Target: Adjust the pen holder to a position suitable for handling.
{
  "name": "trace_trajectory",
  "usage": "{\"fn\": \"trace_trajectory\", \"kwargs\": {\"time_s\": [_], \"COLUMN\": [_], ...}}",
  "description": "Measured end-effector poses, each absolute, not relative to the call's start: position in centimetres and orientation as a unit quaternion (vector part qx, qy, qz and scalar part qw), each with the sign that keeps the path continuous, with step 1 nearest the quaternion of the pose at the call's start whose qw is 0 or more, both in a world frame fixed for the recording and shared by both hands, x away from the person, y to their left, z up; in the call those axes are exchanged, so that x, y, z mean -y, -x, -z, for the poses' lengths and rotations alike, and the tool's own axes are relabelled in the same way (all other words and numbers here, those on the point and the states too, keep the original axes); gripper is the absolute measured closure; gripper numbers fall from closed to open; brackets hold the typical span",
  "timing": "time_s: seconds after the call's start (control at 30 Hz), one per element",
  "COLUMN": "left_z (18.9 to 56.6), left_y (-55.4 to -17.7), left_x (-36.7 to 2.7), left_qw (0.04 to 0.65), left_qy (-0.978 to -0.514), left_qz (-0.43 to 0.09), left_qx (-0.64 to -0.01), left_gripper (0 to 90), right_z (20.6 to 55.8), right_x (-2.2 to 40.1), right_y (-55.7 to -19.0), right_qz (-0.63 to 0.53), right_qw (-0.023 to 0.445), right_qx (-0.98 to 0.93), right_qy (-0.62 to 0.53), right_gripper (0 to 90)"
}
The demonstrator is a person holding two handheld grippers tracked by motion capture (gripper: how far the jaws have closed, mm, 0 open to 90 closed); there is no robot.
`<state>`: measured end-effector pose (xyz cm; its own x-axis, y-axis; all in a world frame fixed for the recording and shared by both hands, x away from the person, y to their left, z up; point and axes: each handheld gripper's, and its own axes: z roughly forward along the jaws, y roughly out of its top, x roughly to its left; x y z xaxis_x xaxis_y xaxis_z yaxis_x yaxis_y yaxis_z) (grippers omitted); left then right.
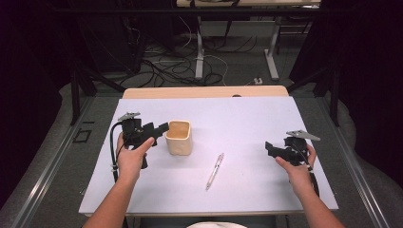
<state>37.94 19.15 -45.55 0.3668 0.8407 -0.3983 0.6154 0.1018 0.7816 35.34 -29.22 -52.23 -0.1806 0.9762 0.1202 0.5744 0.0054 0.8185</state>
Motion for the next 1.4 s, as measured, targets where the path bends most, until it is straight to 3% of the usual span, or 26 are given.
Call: {"fn": "trace_trajectory", "kwargs": {"time_s": [0.37,0.8,1.4], "left_z": [45.0,44.6,46.4], "left_y": [-37.1,-36.6,-35.7], "left_x": [-17.8,-16.5,-13.7], "left_qw": [0.463,0.439,0.397], "left_qy": [-0.705,-0.741,-0.78], "left_qz": [-0.114,-0.039,-0.016], "left_qx": [-0.525,-0.507,-0.484], "left_gripper": [27.9,25.6,28.3], "right_z": [52.2,52.2,52.2], "right_x": [29.2,29.3,29.3], "right_y": [-35.3,-35.3,-35.3], "right_qz": [-0.392,-0.392,-0.392], "right_qw": [0.257,0.256,0.257], "right_qx": [-0.662,-0.662,-0.663], "right_qy": [-0.586,-0.585,-0.583], "right_gripper": [14.4,14.4,14.5]}}
